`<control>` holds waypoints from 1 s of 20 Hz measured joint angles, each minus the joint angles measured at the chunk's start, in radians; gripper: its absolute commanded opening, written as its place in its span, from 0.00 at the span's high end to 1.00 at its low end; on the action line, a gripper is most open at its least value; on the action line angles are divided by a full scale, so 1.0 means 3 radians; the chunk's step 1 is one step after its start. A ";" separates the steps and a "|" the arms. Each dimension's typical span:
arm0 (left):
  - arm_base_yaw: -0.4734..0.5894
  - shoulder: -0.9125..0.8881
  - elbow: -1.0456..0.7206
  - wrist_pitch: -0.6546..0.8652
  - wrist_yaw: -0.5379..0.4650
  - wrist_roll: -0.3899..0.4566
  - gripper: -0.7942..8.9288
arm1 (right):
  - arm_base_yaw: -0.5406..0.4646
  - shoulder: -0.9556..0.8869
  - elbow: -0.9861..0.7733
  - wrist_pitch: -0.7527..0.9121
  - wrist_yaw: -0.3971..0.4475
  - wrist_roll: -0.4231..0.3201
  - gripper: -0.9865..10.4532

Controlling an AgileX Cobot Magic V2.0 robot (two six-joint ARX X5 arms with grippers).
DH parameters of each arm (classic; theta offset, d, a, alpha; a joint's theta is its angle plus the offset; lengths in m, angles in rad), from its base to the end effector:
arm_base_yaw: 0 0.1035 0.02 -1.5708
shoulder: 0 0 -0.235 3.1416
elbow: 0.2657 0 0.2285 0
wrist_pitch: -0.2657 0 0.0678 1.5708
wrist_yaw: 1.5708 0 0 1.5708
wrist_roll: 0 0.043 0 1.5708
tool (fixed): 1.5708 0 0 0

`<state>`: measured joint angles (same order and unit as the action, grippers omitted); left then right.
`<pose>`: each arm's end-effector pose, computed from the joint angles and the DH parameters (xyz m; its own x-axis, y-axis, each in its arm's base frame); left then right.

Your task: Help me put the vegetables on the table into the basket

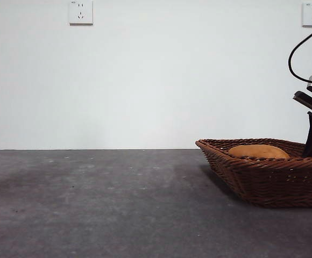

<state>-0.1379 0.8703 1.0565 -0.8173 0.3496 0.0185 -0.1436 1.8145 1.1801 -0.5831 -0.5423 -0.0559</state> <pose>0.1579 -0.0368 0.3191 0.7043 -0.4435 -0.5543 0.4138 0.8909 -0.1871 0.3259 -0.0247 0.1510 0.3672 0.4684 -0.8036 -0.1059 0.8794 0.4641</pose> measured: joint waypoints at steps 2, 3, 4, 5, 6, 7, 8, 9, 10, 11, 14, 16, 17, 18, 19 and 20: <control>0.0000 0.0003 0.0000 0.0000 0.0000 0.0000 0.93 | -0.0003 -0.0023 -0.0046 0.0061 0.0019 0.0024 0.92; 0.0000 0.0003 0.0000 0.0000 0.0000 0.0001 0.93 | -0.0003 -0.0029 -0.0052 0.0066 0.0046 0.0024 0.92; 0.0000 0.0004 0.0000 0.0000 0.0000 0.0003 0.93 | -0.0001 -0.0031 -0.0052 0.0066 0.0050 0.0024 0.92; 0.0000 0.0011 0.0000 0.0000 0.0000 0.0004 0.93 | -0.0001 -0.0031 -0.0052 0.0064 0.0050 0.0024 0.92; 0.0000 0.0029 0.0000 0.0000 0.0000 0.0004 0.93 | -0.0001 -0.0031 -0.0052 0.0064 0.0051 0.0024 0.90; 0.0000 0.0047 0.0000 0.0000 0.0000 0.0004 0.93 | -0.0001 -0.0032 -0.0052 0.0065 0.0051 0.0024 0.84; 0.0000 0.0060 0.0000 0.0000 0.0000 0.0005 0.93 | 0.0000 -0.0031 -0.0052 0.0066 0.0060 0.0023 0.74; 0.0000 0.0064 0.0000 0.0000 0.0000 0.0005 0.93 | 0.0003 -0.0028 -0.0052 0.0042 0.0100 0.0023 0.68; 0.0000 0.0065 0.0000 0.0000 0.0000 0.0005 0.93 | 0.0006 -0.0025 -0.0042 -0.0011 0.0108 0.0023 0.66; 0.0000 0.0065 0.0000 0.0000 0.0000 0.0008 0.93 | 0.0008 -0.0025 0.0006 -0.0088 0.0113 0.0023 0.66; 0.0000 0.0065 0.0000 0.0000 0.0000 0.0022 0.93 | 0.0008 -0.0259 0.0165 -0.0178 0.0165 0.0023 0.66; 0.0000 0.0065 0.0000 0.0000 0.0000 0.0024 0.93 | 0.0006 -0.0596 0.0370 -0.0451 0.0231 0.0023 0.66; 0.0000 0.0065 0.0000 0.0000 0.0000 0.0025 0.93 | 0.0006 -0.0752 0.0430 -0.0617 0.0228 0.0022 0.67; 0.0000 0.0065 0.0000 0.0000 0.0000 0.0024 0.93 | 0.0009 -0.0933 0.0449 -0.0838 0.0196 0.0013 0.67; 0.0000 0.0065 0.0000 0.0000 0.0003 0.0025 0.93 | 0.0014 -0.1092 0.0449 -0.1045 0.0123 0.0008 0.67; 0.0000 0.0065 0.0000 0.0000 0.0018 0.0025 0.93 | 0.0018 -0.1241 0.0449 -0.1241 0.0052 -0.0020 0.67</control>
<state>-0.1379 0.8898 1.0565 -0.8173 0.3550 0.0261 -0.1383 1.4422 1.3148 -0.9554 -0.5266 -0.0620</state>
